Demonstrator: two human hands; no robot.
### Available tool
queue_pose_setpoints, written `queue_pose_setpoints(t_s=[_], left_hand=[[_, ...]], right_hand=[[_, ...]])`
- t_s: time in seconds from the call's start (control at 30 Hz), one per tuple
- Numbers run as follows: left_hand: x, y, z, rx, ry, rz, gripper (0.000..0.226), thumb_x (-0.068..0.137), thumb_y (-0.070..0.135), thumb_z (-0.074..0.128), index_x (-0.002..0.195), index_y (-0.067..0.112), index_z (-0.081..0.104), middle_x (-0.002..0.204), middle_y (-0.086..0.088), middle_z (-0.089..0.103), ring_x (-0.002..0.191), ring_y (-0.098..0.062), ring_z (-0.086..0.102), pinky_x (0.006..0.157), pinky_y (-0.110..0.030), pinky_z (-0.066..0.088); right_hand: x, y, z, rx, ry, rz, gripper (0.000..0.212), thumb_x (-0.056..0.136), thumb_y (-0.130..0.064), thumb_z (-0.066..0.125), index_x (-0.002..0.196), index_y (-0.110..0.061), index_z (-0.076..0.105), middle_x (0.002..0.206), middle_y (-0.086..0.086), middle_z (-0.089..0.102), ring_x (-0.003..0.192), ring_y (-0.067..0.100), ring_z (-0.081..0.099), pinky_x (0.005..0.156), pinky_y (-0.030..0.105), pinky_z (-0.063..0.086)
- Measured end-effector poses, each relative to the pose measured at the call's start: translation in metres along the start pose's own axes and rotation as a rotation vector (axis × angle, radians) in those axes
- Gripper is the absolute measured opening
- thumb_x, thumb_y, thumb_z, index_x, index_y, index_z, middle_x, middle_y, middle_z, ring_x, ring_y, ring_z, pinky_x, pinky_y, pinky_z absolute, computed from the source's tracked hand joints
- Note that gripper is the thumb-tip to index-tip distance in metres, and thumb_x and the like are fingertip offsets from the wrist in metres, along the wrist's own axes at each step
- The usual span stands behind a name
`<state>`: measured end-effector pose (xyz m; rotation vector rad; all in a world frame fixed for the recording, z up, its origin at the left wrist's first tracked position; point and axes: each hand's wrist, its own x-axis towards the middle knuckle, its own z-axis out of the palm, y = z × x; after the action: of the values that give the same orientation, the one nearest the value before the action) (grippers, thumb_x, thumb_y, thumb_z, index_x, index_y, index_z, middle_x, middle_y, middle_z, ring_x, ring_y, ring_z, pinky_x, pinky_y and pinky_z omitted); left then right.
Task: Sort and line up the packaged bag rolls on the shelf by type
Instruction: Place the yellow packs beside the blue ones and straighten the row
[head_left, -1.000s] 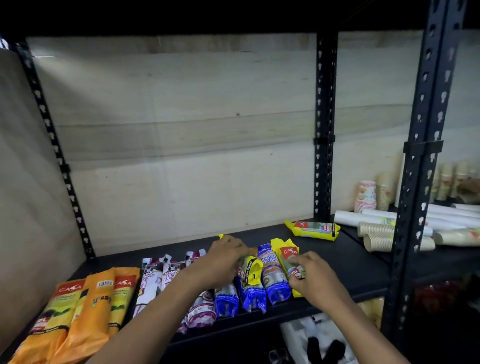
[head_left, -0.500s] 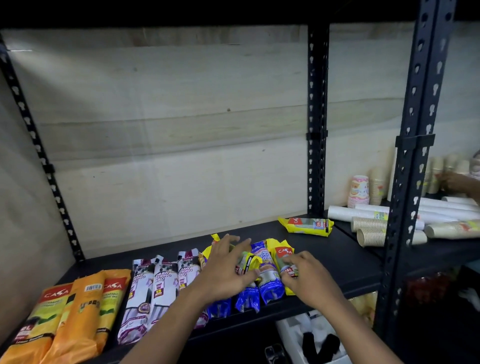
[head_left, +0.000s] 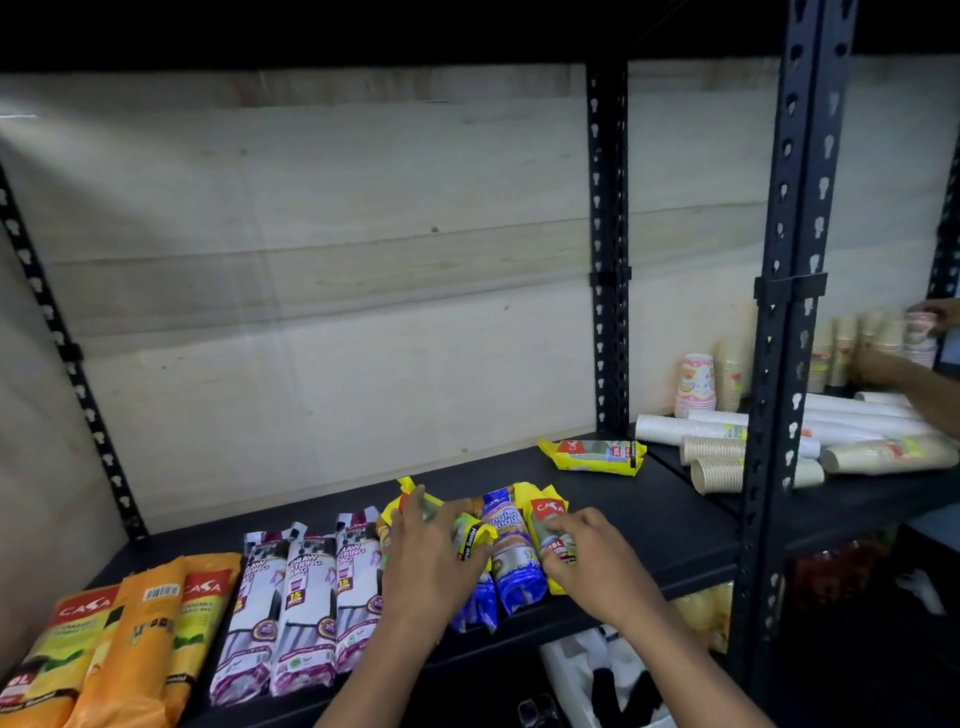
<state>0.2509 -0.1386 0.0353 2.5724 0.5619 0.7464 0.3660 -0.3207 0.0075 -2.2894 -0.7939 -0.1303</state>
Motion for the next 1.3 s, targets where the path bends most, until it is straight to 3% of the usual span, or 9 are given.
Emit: queue_pose_setpoints(t_s=[0.1,0.27,0.43,0.67,1.0,1.3], left_hand=[[0.006,-0.003,-0.002,-0.062,-0.007,0.017,0.051,0.077,0.048,0.069,0.127,0.046,0.058,0.159,-0.004,0.022,0.147,-0.024,0.019,0.114,-0.049,0.032],[0.009,0.014,-0.008,-0.09,-0.016,0.044,0.069,0.062,0.059,0.058,0.129,0.042,0.059,0.161,0.003,0.021,0.148,-0.023,0.02,0.113,-0.048,0.034],[0.016,0.047,0.002,-0.08,-0.101,0.144,0.07,0.064,0.057,0.061,0.132,0.042,0.056,0.161,0.012,0.016,0.148,-0.015,0.017,0.113,-0.047,0.034],[0.016,0.103,0.038,-0.048,-0.26,0.333,0.07,0.069,0.045,0.068,0.137,0.04,0.052,0.162,0.008,0.016,0.15,-0.018,0.006,0.121,-0.037,0.017],[0.021,0.132,0.082,0.156,-0.414,0.39,0.07,0.071,0.046,0.066,0.139,0.04,0.049,0.163,0.002,0.015,0.15,-0.028,0.004,0.119,-0.048,0.017],[0.028,0.13,0.098,0.222,-0.448,0.412,0.071,0.07,0.048,0.062,0.139,0.044,0.045,0.163,0.002,0.013,0.15,-0.029,0.002,0.118,-0.053,0.014]], right_hand=[[0.0,-0.001,-0.002,0.014,-0.009,0.0,0.046,0.091,-0.048,0.057,0.134,-0.031,0.053,0.129,-0.01,0.044,0.115,0.012,0.05,0.09,0.031,0.05],[-0.001,0.002,-0.019,0.029,0.016,0.019,0.046,0.094,-0.049,0.05,0.137,-0.034,0.05,0.13,-0.01,0.045,0.112,0.013,0.053,0.082,0.028,0.045],[-0.001,0.023,-0.044,0.003,0.09,0.013,0.044,0.094,-0.046,0.052,0.134,-0.03,0.053,0.126,-0.006,0.054,0.113,0.013,0.055,0.088,0.033,0.049],[0.004,0.074,-0.066,-0.022,0.159,0.059,0.036,0.095,-0.035,0.056,0.128,-0.023,0.061,0.114,-0.005,0.063,0.104,0.011,0.061,0.088,0.033,0.052],[0.01,0.12,-0.066,-0.153,0.112,0.099,0.04,0.096,-0.034,0.056,0.133,-0.021,0.057,0.129,-0.001,0.054,0.123,0.018,0.05,0.1,0.034,0.044],[0.008,0.143,-0.048,-0.229,0.172,0.086,0.038,0.096,-0.033,0.053,0.131,-0.02,0.06,0.134,-0.002,0.049,0.125,0.019,0.048,0.104,0.034,0.037]])
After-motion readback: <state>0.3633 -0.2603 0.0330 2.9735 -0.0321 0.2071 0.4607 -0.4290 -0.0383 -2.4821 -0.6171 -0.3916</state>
